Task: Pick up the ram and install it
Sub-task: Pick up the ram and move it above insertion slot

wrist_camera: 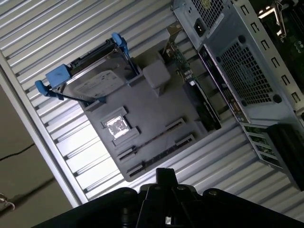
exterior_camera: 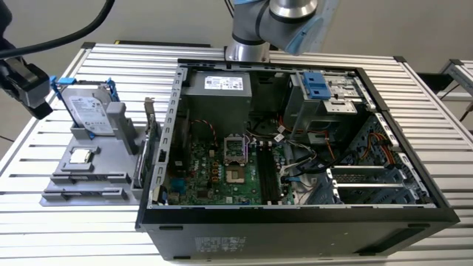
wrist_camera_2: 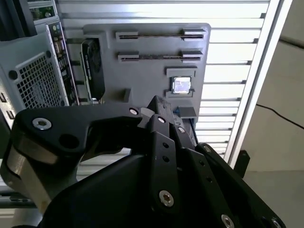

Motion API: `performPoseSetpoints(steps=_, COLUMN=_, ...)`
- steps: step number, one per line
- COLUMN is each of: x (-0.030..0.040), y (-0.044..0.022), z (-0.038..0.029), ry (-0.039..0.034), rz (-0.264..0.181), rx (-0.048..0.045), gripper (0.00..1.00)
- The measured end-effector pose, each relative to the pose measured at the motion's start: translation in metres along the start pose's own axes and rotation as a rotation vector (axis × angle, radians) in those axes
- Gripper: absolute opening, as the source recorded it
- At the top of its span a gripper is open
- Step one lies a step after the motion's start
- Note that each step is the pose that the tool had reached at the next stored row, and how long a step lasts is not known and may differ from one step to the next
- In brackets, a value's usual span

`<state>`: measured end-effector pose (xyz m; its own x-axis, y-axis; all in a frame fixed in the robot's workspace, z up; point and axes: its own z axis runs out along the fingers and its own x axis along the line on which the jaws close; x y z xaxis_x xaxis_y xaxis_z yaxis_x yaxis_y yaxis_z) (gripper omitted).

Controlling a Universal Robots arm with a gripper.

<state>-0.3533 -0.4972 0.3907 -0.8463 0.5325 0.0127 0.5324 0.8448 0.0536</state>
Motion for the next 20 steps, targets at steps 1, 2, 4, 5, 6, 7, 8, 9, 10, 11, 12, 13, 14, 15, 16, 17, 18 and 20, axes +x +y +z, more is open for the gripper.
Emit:
performPoseSetpoints(steps=1, x=0.0000, y=0.0000, z=0.0000, ry=-0.0002, rz=0.006, rx=0.0001, gripper=0.00)
performPoseSetpoints(steps=2, x=0.0000, y=0.0001, z=-0.0002, ry=-0.0003, rz=0.012, rx=0.0004, gripper=0.00)
performPoseSetpoints(steps=4, x=0.0000, y=0.0001, z=-0.0001, ry=-0.0008, rz=0.024, rx=0.0002, gripper=0.00)
performPoseSetpoints(steps=5, x=0.0000, y=0.0001, z=-0.0001, ry=-0.0010, rz=0.030, rx=0.0002, gripper=0.00)
performPoseSetpoints(steps=6, x=0.0000, y=0.0000, z=0.0000, ry=-0.0013, rz=0.036, rx=-0.0001, gripper=0.00)
performPoseSetpoints(steps=7, x=0.0000, y=0.0000, z=0.0000, ry=-0.0015, rz=0.041, rx=-0.0001, gripper=0.00)
performPoseSetpoints(steps=8, x=0.0000, y=0.0000, z=0.0001, ry=-0.0018, rz=0.048, rx=-0.0002, gripper=0.00)
performPoseSetpoints(steps=9, x=0.0001, y=0.0000, z=0.0000, ry=-0.0019, rz=0.053, rx=0.0000, gripper=0.00)
performPoseSetpoints(steps=10, x=0.0001, y=0.0000, z=0.0000, ry=-0.0022, rz=0.059, rx=0.0000, gripper=0.00)
performPoseSetpoints(steps=11, x=0.0001, y=0.0000, z=0.0000, ry=-0.0025, rz=0.066, rx=-0.0001, gripper=0.00)
performPoseSetpoints(steps=12, x=0.0001, y=0.0000, z=0.0000, ry=-0.0027, rz=0.071, rx=-0.0002, gripper=0.00)
performPoseSetpoints(steps=13, x=0.0001, y=0.0000, z=0.0000, ry=-0.0030, rz=0.078, rx=-0.0001, gripper=0.00)
performPoseSetpoints(steps=14, x=0.0001, y=0.0000, z=0.0000, ry=-0.0032, rz=0.084, rx=-0.0002, gripper=0.00)
performPoseSetpoints(steps=15, x=0.0001, y=-0.0001, z=0.0000, ry=-0.0035, rz=0.090, rx=-0.0002, gripper=0.00)
performPoseSetpoints(steps=16, x=0.0001, y=-0.0001, z=0.0000, ry=-0.0037, rz=0.096, rx=-0.0002, gripper=0.00)
performPoseSetpoints(steps=17, x=0.0001, y=-0.0001, z=0.0000, ry=-0.0040, rz=0.102, rx=-0.0003, gripper=0.00)
performPoseSetpoints(steps=18, x=0.0001, y=-0.0001, z=0.0000, ry=-0.0041, rz=0.109, rx=-0.0003, gripper=0.00)
performPoseSetpoints(steps=20, x=0.0002, y=-0.0001, z=0.0000, ry=-0.0041, rz=0.121, rx=0.0002, gripper=0.00)
